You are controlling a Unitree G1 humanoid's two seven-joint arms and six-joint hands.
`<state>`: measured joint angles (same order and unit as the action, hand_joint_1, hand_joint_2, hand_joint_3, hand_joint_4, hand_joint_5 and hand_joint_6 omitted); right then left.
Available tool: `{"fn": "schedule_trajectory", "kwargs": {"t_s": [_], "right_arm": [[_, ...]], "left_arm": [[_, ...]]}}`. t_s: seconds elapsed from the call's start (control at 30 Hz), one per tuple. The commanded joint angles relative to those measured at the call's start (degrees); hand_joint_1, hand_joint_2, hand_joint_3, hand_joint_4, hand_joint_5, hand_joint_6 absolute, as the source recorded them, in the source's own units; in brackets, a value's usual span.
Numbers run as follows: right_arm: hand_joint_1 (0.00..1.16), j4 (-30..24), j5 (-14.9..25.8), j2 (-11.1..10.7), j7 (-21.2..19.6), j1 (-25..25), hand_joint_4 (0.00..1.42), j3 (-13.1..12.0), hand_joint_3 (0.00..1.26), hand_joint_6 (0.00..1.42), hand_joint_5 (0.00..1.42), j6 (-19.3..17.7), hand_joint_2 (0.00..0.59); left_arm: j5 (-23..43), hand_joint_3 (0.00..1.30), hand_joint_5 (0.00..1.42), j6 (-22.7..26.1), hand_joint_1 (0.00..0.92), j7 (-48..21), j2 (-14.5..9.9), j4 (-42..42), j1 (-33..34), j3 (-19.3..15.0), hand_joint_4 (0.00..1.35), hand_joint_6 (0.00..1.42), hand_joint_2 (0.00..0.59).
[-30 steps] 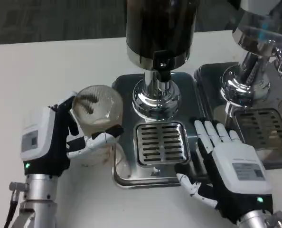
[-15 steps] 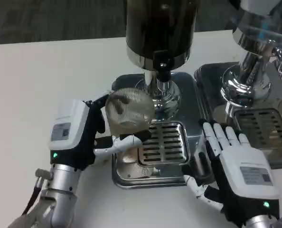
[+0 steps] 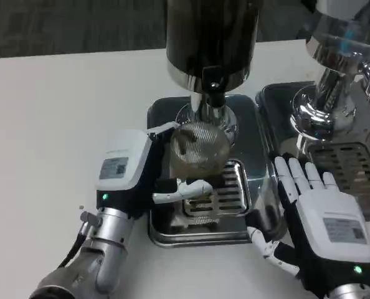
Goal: Grasp the cup under the faucet to collect the drink, then remove the cup.
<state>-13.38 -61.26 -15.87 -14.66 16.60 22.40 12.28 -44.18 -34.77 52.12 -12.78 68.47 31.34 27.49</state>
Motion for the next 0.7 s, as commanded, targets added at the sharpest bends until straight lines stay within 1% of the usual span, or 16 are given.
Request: {"fn": "schedule_trajectory", "kwargs": {"t_s": [0.03, 0.1, 0.2, 0.23, 0.3, 0.33, 0.4, 0.47, 0.5, 0.57, 0.63, 0.7], "right_arm": [[0.3, -0.29, -0.09, -0.31, 0.27, 0.22, 0.0, -0.23, 0.0, 0.0, 0.0, -0.28, 0.408], [0.3, -0.31, -0.21, -0.27, 0.41, 0.21, 0.0, -0.08, 0.0, 0.0, 0.0, -0.18, 0.408], [0.3, -0.52, -0.45, -0.2, 0.37, 0.4, 0.0, 0.03, 0.0, 0.0, 0.0, -0.05, 0.408], [0.3, -0.65, -0.46, -0.17, 0.3, 0.59, 0.0, -0.04, 0.0, 0.0, 0.0, 0.02, 0.408], [0.3, -0.71, -0.29, -0.13, 0.17, 0.83, 0.0, -0.23, 0.0, 0.0, 0.0, 0.05, 0.408], [0.3, -0.7, -0.24, -0.12, 0.12, 0.88, 0.0, -0.29, 0.0, 0.0, 0.0, 0.04, 0.408], [0.3, -0.49, -0.11, -0.15, 0.08, 0.69, 0.0, -0.38, 0.0, 0.0, 0.0, -0.09, 0.408], [0.3, -0.24, 0.03, -0.18, 0.12, 0.37, 0.0, -0.43, 0.0, 0.0, 0.0, -0.23, 0.408], [0.3, -0.11, 0.1, -0.19, 0.15, 0.21, 0.0, -0.45, 0.0, 0.0, 0.0, -0.29, 0.408], [0.3, 0.33, 0.53, -0.23, -0.18, -0.16, 0.0, -0.52, 0.0, 0.0, 0.0, -0.78, 0.408], [0.3, 0.77, 0.85, -0.19, -0.56, -0.38, 0.0, -0.58, 0.0, 0.0, 0.0, -1.19, 0.408], [0.3, 1.32, 1.14, 0.09, -0.91, -0.53, 0.0, -0.66, 0.0, 0.0, 0.0, -1.31, 0.408]], "left_arm": [[-0.46, 0.83, 1.18, 1.57, 0.326, 0.17, 1.75, 1.48, 1.19, 1.6, 1.04, 1.27, 0.097], [-0.42, 0.82, 1.17, 1.86, 0.326, 0.43, 2.27, 1.56, 1.31, 1.95, 1.04, 1.26, 0.097], [0.12, 0.8, 1.16, 2.02, 0.316, 0.43, 2.21, 1.56, 0.9, 1.79, 1.01, 1.25, 0.093], [0.45, 0.77, 1.15, 2.02, 0.3, 0.25, 2.08, 1.58, 0.72, 1.64, 0.99, 1.24, 0.088], [1.08, 0.73, 1.12, 2.11, 0.259, -0.4, 1.78, 1.77, 0.45, 1.35, 0.94, 1.18, 0.08], [1.28, 0.71, 1.1, 2.09, 0.229, -0.62, 1.66, 1.84, 0.38, 1.32, 0.9, 1.14, 0.076], [1.46, 0.63, 1.04, 1.82, 0.168, -0.46, 1.19, 1.82, 0.01, 1.3, 0.82, 1.07, 0.069], [1.57, 0.56, 0.98, 1.91, 0.137, 0.09, 0.89, 1.69, -0.4, 1.18, 0.74, 1.02, 0.064], [1.7, 0.55, 0.97, 2.0, 0.121, -0.2, 0.79, 1.7, -0.49, 1.08, 0.71, 1.01, 0.062], [1.8, 0.52, 0.91, 2.09, 0.087, -0.71, 0.66, 1.71, -0.5, 1.04, 0.66, 0.95, 0.053], [1.93, 0.45, 0.85, 1.97, 0.044, -1.37, 0.51, 1.65, -0.55, 0.96, 0.55, 0.88, 0.046], [2.25, 0.39, 0.8, 1.69, 0.006, -2.96, 0.35, 1.67, -0.54, 0.81, 0.48, 0.83, 0.03]]}}
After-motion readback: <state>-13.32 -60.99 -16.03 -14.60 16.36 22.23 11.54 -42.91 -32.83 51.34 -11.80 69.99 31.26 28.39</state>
